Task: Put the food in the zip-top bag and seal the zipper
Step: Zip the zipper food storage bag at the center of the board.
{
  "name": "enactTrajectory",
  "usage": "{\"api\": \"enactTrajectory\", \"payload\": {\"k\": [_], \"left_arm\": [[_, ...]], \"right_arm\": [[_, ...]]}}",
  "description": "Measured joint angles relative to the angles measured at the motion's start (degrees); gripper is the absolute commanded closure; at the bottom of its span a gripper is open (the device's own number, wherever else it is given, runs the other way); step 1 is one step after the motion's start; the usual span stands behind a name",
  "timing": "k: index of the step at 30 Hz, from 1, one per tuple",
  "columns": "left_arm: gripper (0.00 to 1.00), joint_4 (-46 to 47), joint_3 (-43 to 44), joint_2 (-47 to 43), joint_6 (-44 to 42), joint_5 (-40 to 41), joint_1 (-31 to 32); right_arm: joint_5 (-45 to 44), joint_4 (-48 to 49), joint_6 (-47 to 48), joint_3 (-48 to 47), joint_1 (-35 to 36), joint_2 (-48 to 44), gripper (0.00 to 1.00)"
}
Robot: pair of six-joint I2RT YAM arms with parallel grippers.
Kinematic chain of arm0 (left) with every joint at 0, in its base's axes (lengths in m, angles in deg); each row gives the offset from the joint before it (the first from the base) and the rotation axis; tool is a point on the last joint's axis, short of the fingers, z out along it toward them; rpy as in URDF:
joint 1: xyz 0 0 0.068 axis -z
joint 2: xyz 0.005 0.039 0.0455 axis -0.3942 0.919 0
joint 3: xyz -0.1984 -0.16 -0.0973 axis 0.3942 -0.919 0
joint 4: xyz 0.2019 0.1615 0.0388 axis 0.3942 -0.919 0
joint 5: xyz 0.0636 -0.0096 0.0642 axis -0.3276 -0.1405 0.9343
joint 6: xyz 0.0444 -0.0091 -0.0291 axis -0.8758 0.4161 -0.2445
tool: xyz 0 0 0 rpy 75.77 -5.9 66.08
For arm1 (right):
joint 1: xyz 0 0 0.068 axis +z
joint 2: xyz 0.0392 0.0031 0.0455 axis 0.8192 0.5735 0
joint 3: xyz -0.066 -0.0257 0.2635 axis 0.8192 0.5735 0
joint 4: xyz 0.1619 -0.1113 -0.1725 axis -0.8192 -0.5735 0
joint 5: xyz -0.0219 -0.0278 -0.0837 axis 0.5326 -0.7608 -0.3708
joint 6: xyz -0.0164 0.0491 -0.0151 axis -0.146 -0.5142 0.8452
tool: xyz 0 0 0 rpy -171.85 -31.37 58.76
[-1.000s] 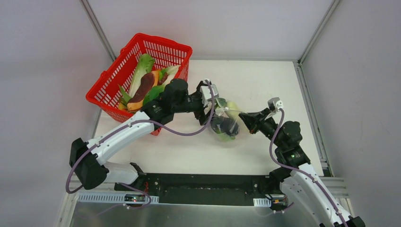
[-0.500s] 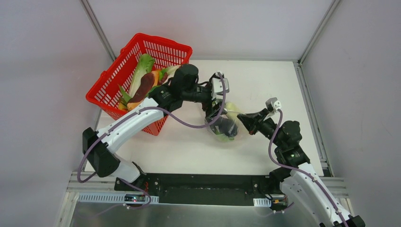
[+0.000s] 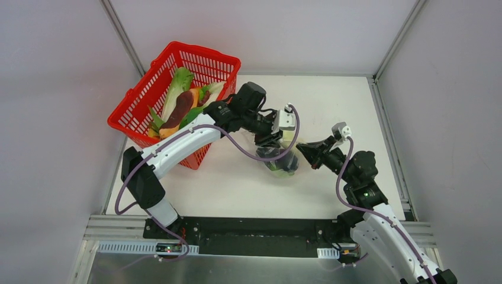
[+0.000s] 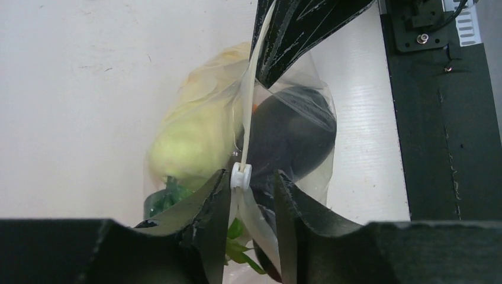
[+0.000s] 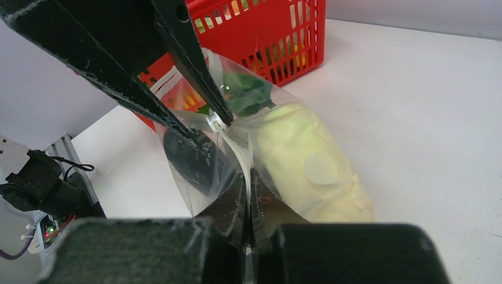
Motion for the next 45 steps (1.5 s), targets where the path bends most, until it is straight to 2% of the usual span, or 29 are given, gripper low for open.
{"api": "enactTrajectory", "payload": {"k": [7, 15, 21, 34, 45], "left_arm": [[0.88, -0.4, 0.0, 0.0, -0.1, 0.2, 0.0], [1.00, 0.6, 0.0, -0.2, 1.4, 1.9, 0.0], [1.00, 1.0, -0.7, -2.3, 1.4, 4.2, 0.5], [1.00, 4.5, -9.4, -11.8, 1.6, 5.1, -1.6], [1.00, 5.4, -14.9, -17.4, 4.1, 6.1, -4.0]], "right_arm": [[-0.3, 0.0, 0.0, 0.0, 0.0, 0.0, 1.00], [-1.8, -0.5, -0.2, 0.0, 0.1, -0.8, 1.00], [-7.9, -0.9, -2.1, 0.0, 0.4, -1.6, 1.00], [-13.0, 0.1, -8.0, 1.4, 1.2, -4.0, 1.00], [-17.3, 0.0, -9.4, 2.4, 0.8, -4.1, 1.00]]}}
